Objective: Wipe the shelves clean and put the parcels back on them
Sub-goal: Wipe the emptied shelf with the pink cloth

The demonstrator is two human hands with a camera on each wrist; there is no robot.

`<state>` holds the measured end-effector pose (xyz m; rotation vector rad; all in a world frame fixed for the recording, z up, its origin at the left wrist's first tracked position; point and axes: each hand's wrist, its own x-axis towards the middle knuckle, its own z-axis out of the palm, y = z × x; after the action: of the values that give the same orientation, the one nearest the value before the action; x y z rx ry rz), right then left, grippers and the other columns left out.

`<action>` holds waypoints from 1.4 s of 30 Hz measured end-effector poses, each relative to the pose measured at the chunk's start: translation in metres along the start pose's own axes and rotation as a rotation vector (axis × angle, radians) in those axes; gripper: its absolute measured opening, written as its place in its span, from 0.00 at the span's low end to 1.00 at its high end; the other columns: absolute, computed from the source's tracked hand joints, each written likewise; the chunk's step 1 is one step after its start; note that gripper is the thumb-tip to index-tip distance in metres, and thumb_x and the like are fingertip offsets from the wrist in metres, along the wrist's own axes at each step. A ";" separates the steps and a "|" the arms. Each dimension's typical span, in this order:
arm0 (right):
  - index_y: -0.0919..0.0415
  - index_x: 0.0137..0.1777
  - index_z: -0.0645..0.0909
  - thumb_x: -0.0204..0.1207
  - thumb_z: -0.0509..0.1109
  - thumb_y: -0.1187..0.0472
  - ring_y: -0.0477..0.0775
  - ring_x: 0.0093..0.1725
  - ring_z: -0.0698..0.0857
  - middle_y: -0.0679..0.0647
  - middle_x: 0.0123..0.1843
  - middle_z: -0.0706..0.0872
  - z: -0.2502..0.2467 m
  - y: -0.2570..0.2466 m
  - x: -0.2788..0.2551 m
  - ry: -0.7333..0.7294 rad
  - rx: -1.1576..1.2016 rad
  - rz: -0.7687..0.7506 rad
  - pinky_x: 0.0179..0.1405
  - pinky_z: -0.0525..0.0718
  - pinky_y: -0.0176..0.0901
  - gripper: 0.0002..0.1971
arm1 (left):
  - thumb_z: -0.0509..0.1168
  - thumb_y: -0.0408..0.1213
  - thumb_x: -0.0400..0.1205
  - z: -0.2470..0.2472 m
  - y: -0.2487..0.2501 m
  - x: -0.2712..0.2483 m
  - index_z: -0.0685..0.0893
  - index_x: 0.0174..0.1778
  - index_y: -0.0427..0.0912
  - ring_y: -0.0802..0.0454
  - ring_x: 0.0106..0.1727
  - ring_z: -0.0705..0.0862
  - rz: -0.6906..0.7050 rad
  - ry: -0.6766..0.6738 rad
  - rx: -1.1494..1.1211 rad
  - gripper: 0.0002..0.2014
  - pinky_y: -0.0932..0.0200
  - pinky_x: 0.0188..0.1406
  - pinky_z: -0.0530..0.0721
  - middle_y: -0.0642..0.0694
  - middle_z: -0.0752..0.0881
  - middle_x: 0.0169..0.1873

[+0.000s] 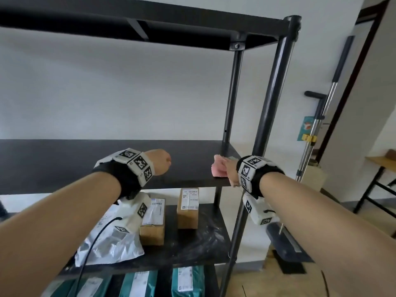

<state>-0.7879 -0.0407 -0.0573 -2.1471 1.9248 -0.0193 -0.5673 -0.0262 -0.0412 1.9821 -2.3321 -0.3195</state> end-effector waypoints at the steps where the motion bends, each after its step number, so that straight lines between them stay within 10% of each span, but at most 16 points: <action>1: 0.51 0.34 0.58 0.73 0.65 0.72 0.51 0.52 0.70 0.52 0.49 0.71 0.000 0.004 -0.001 -0.010 -0.043 0.012 0.49 0.73 0.40 0.21 | 0.48 0.36 0.89 0.006 0.009 -0.002 0.76 0.70 0.32 0.43 0.70 0.75 0.002 0.002 -0.003 0.19 0.55 0.68 0.71 0.38 0.77 0.70; 7: 0.59 0.40 0.64 0.79 0.62 0.69 0.54 0.53 0.73 0.58 0.45 0.74 -0.001 0.005 -0.011 -0.034 -0.075 0.021 0.32 0.68 0.41 0.11 | 0.51 0.35 0.87 0.032 0.042 -0.019 0.76 0.71 0.36 0.43 0.70 0.76 -0.021 0.044 0.003 0.18 0.54 0.69 0.72 0.39 0.77 0.69; 11: 0.62 0.68 0.72 0.81 0.60 0.69 0.62 0.70 0.76 0.64 0.71 0.76 0.004 -0.003 -0.013 -0.025 -0.149 0.035 0.62 0.74 0.46 0.16 | 0.50 0.36 0.88 0.036 0.030 -0.035 0.73 0.73 0.37 0.43 0.73 0.73 -0.041 0.033 0.035 0.19 0.54 0.72 0.71 0.41 0.75 0.72; 15: 0.61 0.53 0.74 0.81 0.58 0.64 0.59 0.58 0.79 0.61 0.59 0.78 0.006 -0.017 -0.020 0.018 -0.214 0.039 0.56 0.76 0.47 0.05 | 0.48 0.35 0.88 0.031 0.006 -0.056 0.72 0.74 0.36 0.44 0.74 0.72 -0.082 0.019 0.097 0.20 0.52 0.74 0.69 0.42 0.73 0.74; 19: 0.63 0.65 0.78 0.82 0.58 0.59 0.62 0.64 0.82 0.59 0.67 0.81 0.009 -0.050 -0.025 0.098 -0.158 0.037 0.60 0.80 0.46 0.16 | 0.52 0.35 0.87 0.020 -0.024 -0.085 0.74 0.73 0.37 0.43 0.72 0.74 -0.134 0.061 0.069 0.19 0.53 0.71 0.72 0.39 0.75 0.71; 28: 0.64 0.69 0.77 0.83 0.58 0.60 0.62 0.63 0.82 0.61 0.67 0.82 0.066 -0.215 -0.059 0.055 -0.118 -0.158 0.61 0.81 0.48 0.18 | 0.49 0.36 0.88 0.017 -0.153 -0.186 0.69 0.76 0.39 0.48 0.77 0.68 -0.186 0.087 0.152 0.20 0.60 0.73 0.62 0.45 0.69 0.77; 36: 0.66 0.63 0.79 0.82 0.58 0.60 0.64 0.62 0.82 0.62 0.65 0.83 0.153 -0.389 -0.106 -0.045 -0.165 -0.357 0.56 0.79 0.46 0.16 | 0.52 0.36 0.87 0.043 -0.301 -0.300 0.75 0.71 0.37 0.43 0.70 0.76 -0.354 0.049 0.105 0.18 0.54 0.68 0.72 0.39 0.77 0.70; 42: 0.63 0.75 0.72 0.85 0.55 0.60 0.62 0.72 0.76 0.60 0.75 0.75 0.203 -0.498 -0.124 -0.100 -0.215 -0.444 0.71 0.75 0.50 0.20 | 0.51 0.33 0.88 0.063 -0.384 -0.372 0.75 0.72 0.34 0.44 0.71 0.75 -0.462 -0.006 0.002 0.18 0.55 0.68 0.74 0.42 0.77 0.70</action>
<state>-0.2807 0.1630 -0.1348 -2.6205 1.4173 0.2162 -0.1436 0.2889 -0.1475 2.5060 -1.8487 -0.3430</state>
